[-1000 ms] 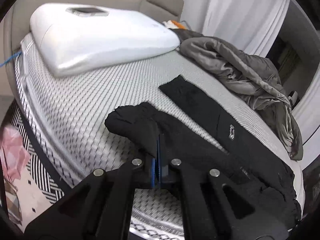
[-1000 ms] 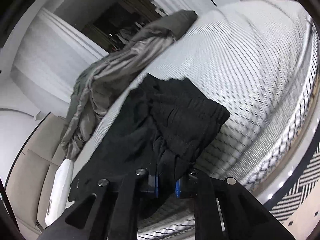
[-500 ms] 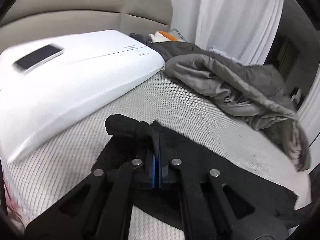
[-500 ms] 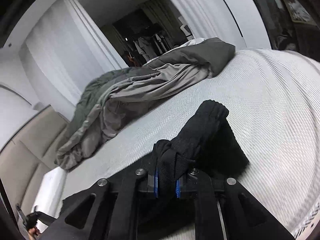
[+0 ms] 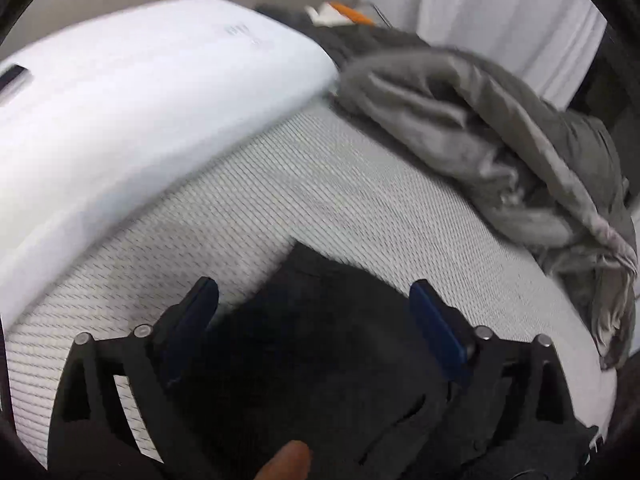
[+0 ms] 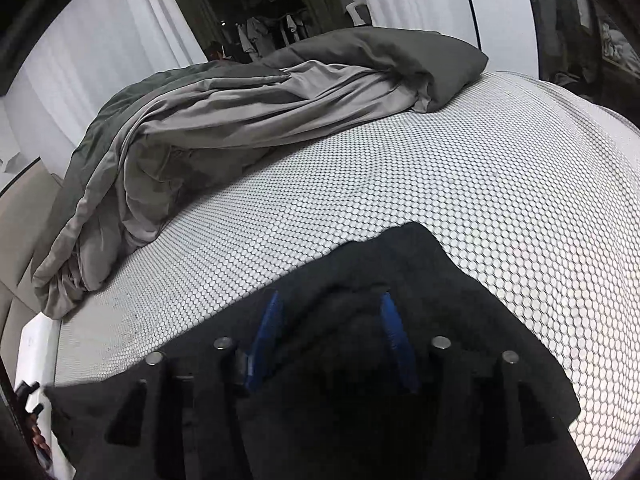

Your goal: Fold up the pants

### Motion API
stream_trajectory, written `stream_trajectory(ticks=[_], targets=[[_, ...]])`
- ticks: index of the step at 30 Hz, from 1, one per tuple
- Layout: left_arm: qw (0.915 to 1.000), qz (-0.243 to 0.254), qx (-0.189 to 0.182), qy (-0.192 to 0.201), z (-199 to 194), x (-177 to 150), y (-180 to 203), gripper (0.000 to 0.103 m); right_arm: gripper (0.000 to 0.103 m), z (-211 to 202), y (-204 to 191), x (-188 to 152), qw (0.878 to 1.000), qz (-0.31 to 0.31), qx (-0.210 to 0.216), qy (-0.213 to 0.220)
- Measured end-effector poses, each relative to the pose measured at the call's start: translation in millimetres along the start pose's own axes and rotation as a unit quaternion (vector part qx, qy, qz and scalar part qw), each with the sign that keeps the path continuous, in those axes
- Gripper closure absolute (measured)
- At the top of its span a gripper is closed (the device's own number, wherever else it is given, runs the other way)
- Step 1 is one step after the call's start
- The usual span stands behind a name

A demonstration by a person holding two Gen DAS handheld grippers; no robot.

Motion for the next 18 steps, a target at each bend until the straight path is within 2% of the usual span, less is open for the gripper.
stream_trajectory(ticks=[3,5,7,9,11,13,16,18], targets=[[0.9998,0.011,-0.006,0.018,-27.6,-5.3,-11.8,0.005,0.046,-13.8,7.2,-17.6,1.000,0.012,0.021,0.006],[0.9994,0.018,-0.011,0.028,-47.8,-21.0,-15.2,0.005,0.035,-25.3,5.0,-30.7,0.999,0.014,0.041,0.015],[0.9990,0.019,-0.027,0.029,-68.9,-43.5,-17.3,0.005,0.035,-34.1,-0.9,-40.5,0.999,0.005,0.047,0.013],[0.9981,0.012,-0.059,0.014,-80.6,-68.4,-14.8,0.006,0.032,-45.7,-10.4,-54.1,0.998,-0.005,0.062,0.004],[0.9959,0.006,-0.090,-0.013,-81.6,-93.9,-8.4,0.014,0.017,-59.4,-20.9,-72.2,0.995,-0.005,0.098,-0.004],[0.9922,0.001,-0.117,-0.044,-79.3,-120.7,-0.3,0.021,0.011,-68.7,-27.6,-88.0,0.991,-0.001,0.131,-0.006],[0.9842,-0.013,-0.160,-0.074,-71.2,-159.5,8.7,0.028,0.008,-72.0,-37.8,-113.7,0.984,0.008,0.177,-0.025],[0.9808,-0.010,-0.172,-0.090,-59.2,-172.4,17.4,0.033,0.008,-68.1,-45.7,-129.4,0.977,0.002,0.208,-0.046]])
Point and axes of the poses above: each gripper's, at about its wrist camera, not at the fingertips, and z roughly the way its jaws point, y to its right, x to its top, the point moved 5 cm from there along z, roughly the way its jaws point, and after that the axes turned 7 degrees about -y, right-handed, at the moved point
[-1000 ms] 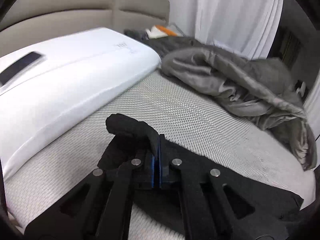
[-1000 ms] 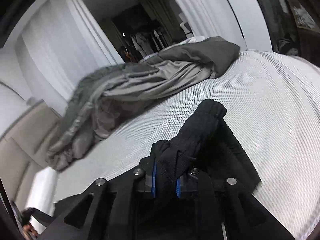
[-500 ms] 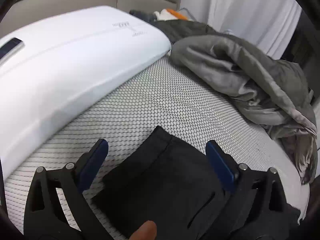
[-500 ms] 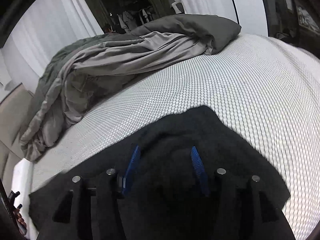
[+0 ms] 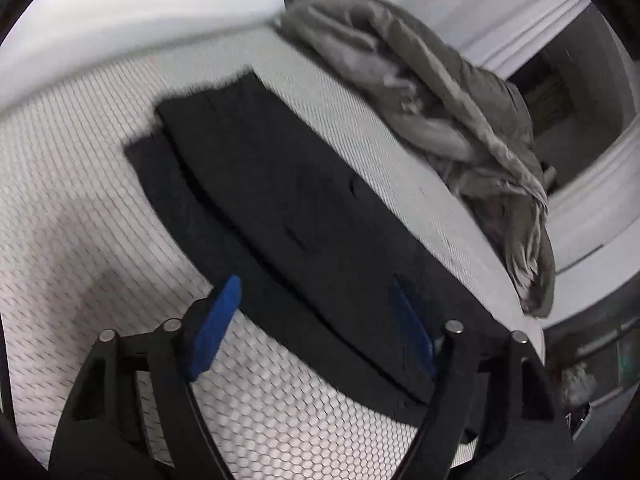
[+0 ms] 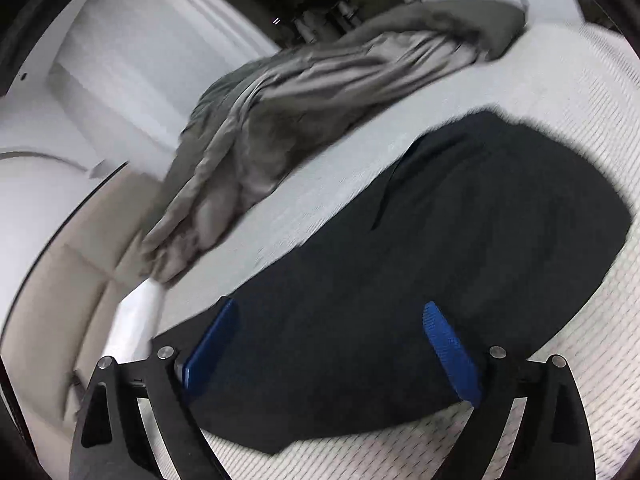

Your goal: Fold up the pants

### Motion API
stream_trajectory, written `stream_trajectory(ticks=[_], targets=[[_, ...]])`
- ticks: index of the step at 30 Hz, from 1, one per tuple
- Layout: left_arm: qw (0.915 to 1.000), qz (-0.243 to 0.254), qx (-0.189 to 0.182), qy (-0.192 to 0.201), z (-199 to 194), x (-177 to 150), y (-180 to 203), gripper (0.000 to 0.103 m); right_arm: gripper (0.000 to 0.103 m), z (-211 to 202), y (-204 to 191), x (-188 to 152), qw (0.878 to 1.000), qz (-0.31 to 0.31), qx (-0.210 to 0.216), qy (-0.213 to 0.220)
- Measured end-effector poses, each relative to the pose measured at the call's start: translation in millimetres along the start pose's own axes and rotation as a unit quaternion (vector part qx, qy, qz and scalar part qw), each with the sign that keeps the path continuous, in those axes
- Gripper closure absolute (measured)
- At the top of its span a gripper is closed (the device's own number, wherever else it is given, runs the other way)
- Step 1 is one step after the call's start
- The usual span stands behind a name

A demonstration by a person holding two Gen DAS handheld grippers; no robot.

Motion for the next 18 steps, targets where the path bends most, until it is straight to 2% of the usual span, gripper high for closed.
stream_trajectory(ticks=[3,6,8,10,13,18], targets=[[0.9999,0.004,-0.006,-0.015,21.8,-2.3,5.3,0.034,0.008,10.3,-6.9,-14.7,0.999,-0.009,0.020,-0.025],[0.9998,-0.009,-0.003,-0.020,47.4,-2.9,7.2,0.045,0.008,13.1,-12.9,-17.2,0.999,-0.025,0.023,-0.028],[0.9993,-0.029,0.005,-0.025,68.0,1.6,1.7,0.077,0.008,13.0,-12.9,-16.4,0.999,-0.030,0.021,-0.022],[0.9989,-0.040,0.011,-0.020,76.3,3.8,-2.0,0.097,0.008,12.9,-9.6,-13.4,0.999,-0.028,0.019,-0.019],[0.9996,-0.024,0.016,-0.008,72.1,4.0,-0.7,0.100,0.008,10.6,0.6,-7.9,1.000,-0.016,0.013,-0.016],[0.9993,0.019,0.029,0.012,23.9,-17.6,-7.4,0.100,0.008,-2.1,11.5,-3.2,1.000,-0.011,0.001,0.001]])
Point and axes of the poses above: each gripper's, at about its wrist camera, not at the fingertips, and z roughly the way its jaws point, y to its right, x to its top, the point moved 5 cm from there along z, roughly the way its jaws point, and after that the axes turned 7 degrees about -y, right-handed, at the moved point
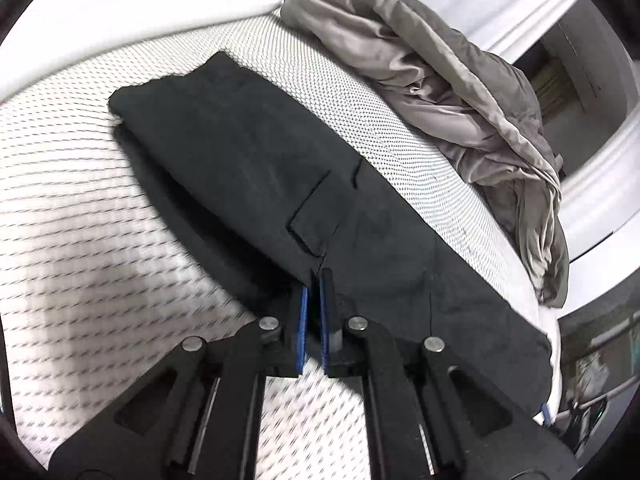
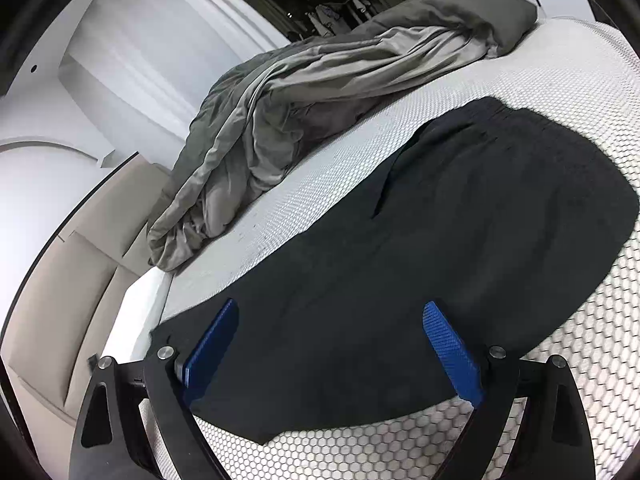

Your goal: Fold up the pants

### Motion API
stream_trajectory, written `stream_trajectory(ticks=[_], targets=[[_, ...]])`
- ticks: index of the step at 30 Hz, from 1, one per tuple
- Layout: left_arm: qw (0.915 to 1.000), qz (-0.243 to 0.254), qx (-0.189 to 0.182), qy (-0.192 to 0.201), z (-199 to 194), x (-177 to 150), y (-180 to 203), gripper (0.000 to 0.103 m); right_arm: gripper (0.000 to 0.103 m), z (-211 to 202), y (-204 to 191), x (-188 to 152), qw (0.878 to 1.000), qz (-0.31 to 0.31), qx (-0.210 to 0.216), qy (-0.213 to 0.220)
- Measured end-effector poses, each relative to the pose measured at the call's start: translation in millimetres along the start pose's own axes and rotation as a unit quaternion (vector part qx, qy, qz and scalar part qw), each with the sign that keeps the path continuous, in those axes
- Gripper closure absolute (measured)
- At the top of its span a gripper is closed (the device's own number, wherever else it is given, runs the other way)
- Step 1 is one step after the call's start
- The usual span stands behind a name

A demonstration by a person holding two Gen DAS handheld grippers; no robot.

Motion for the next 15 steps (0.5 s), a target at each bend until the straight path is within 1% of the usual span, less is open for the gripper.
stream_trajectory(ticks=[2,3,4,5,6,7,9,11,12,13,15], targets=[[0.9997,0.004,0.023,-0.006,-1.4,-3.1,-9.2,0.100,0.008,-2.9,2.6,0.7,1.000,0.004,-0.001,0.003],[0.9987,0.006,0.049,-0.010,3.0,-3.2,-15.5,0.100,0.008,-2.9,3.5,0.9,1.000,0.005,-0.001,0.002],[0.9977,0.002,0.065,-0.016,5.8,-5.0,-23.0,0.100,0.008,-1.9,4.0,0.7,1.000,0.005,-0.002,0.001],[0.9976,-0.004,0.065,-0.022,6.0,-6.7,-28.8,0.100,0.008,-1.2,4.3,0.3,1.000,0.004,-0.004,-0.001],[0.9983,-0.017,0.050,-0.025,2.7,-8.8,-34.5,0.100,0.008,0.0,4.0,-0.1,1.000,0.002,-0.006,-0.003],[0.9985,-0.025,0.042,-0.025,-1.7,-9.4,-37.1,0.096,0.008,0.7,3.6,-0.3,1.000,0.001,-0.008,-0.004],[0.9982,-0.035,0.043,-0.021,-13.1,-8.5,-42.0,0.080,0.008,-0.8,3.8,-0.6,1.000,-0.001,-0.009,-0.006],[0.9977,-0.051,0.045,-0.005,-24.2,-7.8,-50.8,0.041,0.008,-7.1,5.6,-1.9,1.000,-0.004,-0.015,-0.003],[0.9972,-0.061,0.043,0.001,-28.5,-7.4,-55.7,0.037,0.008,-9.4,6.2,-2.1,1.000,-0.005,-0.019,0.000],[0.9970,-0.068,0.038,0.004,-30.7,-6.4,-59.4,0.036,0.008,-11.2,6.7,-2.4,1.000,-0.006,-0.022,0.002],[0.9967,-0.075,0.030,-0.004,-27.0,-4.9,-66.0,0.036,0.008,-14.1,9.5,-2.8,1.000,-0.005,-0.025,0.003]])
Point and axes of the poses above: each gripper's, at about its wrist camera, not at the fingertips, and z roughly the way its jaws point, y to its right, x to its top, the point moved 5 cm from there along z, roughly the way its jaws point, and after that the axes turned 7 degrees about -y, right-handed, at the moved point
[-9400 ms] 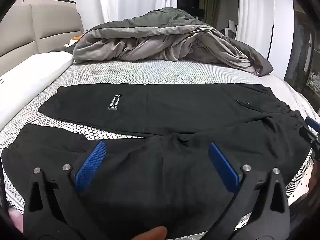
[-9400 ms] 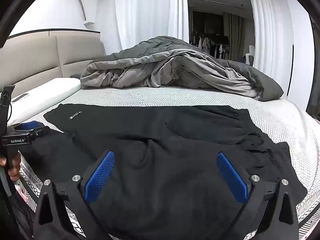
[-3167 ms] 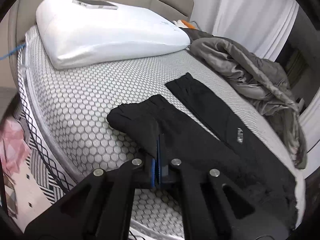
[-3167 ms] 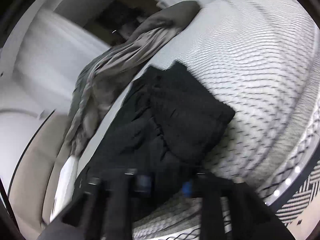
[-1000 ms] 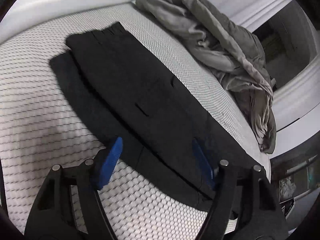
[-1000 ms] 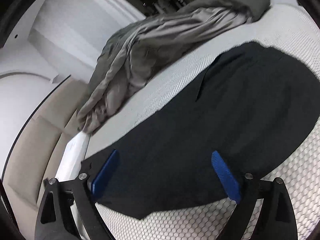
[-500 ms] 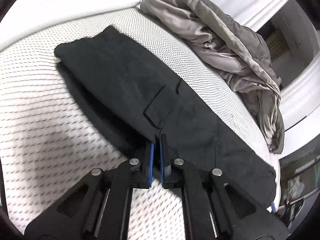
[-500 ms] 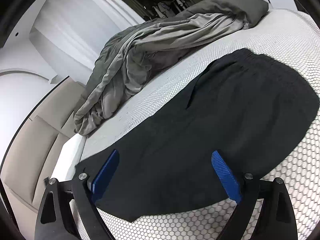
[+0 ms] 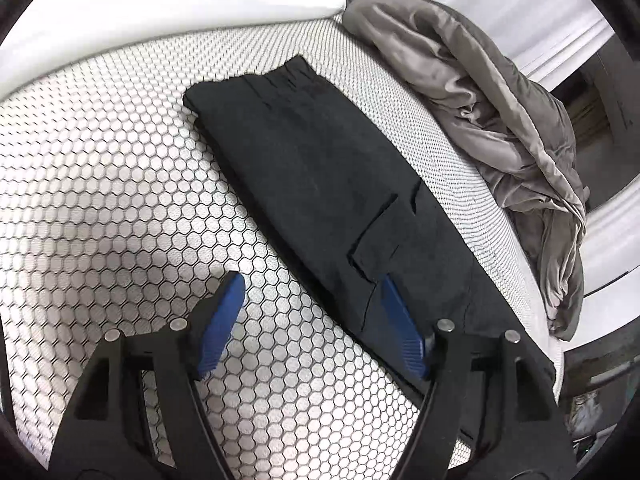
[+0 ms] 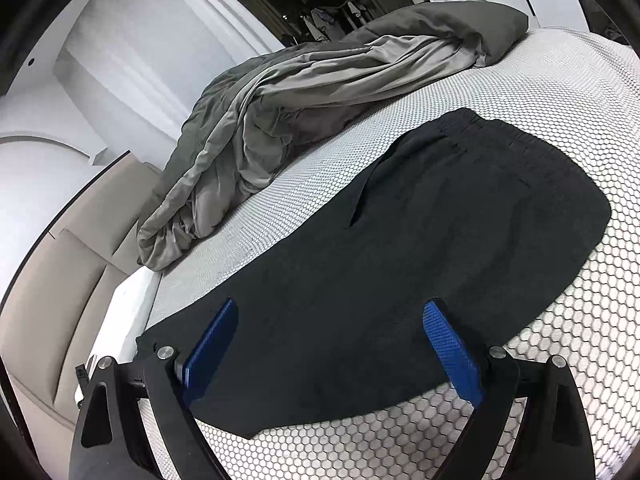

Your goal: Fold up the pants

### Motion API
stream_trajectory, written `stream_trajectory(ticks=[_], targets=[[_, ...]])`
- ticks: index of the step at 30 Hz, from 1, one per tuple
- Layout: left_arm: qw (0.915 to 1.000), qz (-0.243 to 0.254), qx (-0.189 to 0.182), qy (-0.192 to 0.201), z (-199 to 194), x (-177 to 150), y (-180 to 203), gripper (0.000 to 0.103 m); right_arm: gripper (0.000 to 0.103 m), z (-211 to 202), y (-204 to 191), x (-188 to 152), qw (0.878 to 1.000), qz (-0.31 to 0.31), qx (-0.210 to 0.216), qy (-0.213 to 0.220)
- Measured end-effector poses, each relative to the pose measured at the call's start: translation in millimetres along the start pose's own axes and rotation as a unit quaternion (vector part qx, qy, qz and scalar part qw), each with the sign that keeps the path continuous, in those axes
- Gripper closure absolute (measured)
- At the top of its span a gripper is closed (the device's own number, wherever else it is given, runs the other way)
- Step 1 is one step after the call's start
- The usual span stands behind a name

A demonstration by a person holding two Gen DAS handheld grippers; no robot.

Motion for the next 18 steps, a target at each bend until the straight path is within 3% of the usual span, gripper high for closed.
stream_trajectory(ticks=[4,6,7,8,12,18], targets=[[0.9995,-0.025,-0.017,-0.002,25.7,17.4,-0.4,0.039,0.008,1.6,4.1,-1.6,1.000,0.005,0.002,-0.008],[0.9991,-0.031,-0.027,0.009,32.8,26.2,3.9,0.059,0.008,2.5,5.7,-1.7,1.000,0.005,0.001,-0.012],[0.9994,-0.026,-0.019,0.015,35.7,29.2,5.8,0.083,0.008,2.3,6.8,-1.9,1.000,0.005,0.000,-0.013],[0.9996,-0.019,-0.003,0.019,38.5,31.9,8.2,0.097,0.008,2.1,7.6,-1.9,1.000,0.005,0.000,-0.013],[0.9981,0.000,-0.007,0.061,17.5,34.5,21.1,0.100,0.008,-2.2,20.6,1.4,1.000,0.011,-0.010,-0.009],[0.9988,0.006,0.015,0.047,26.8,33.8,22.6,0.100,0.008,-23.5,66.2,10.8,0.995,0.076,-0.058,0.021]])
Point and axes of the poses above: each gripper's, at about its wrist camera, not at the fingertips, and z roughly the way its jaws point, y to its right, x to its top, the point moved 5 cm from there along z, roughly the way its jaws point, and after that the axes turned 7 degrees about -y, right-handed, at the moved point
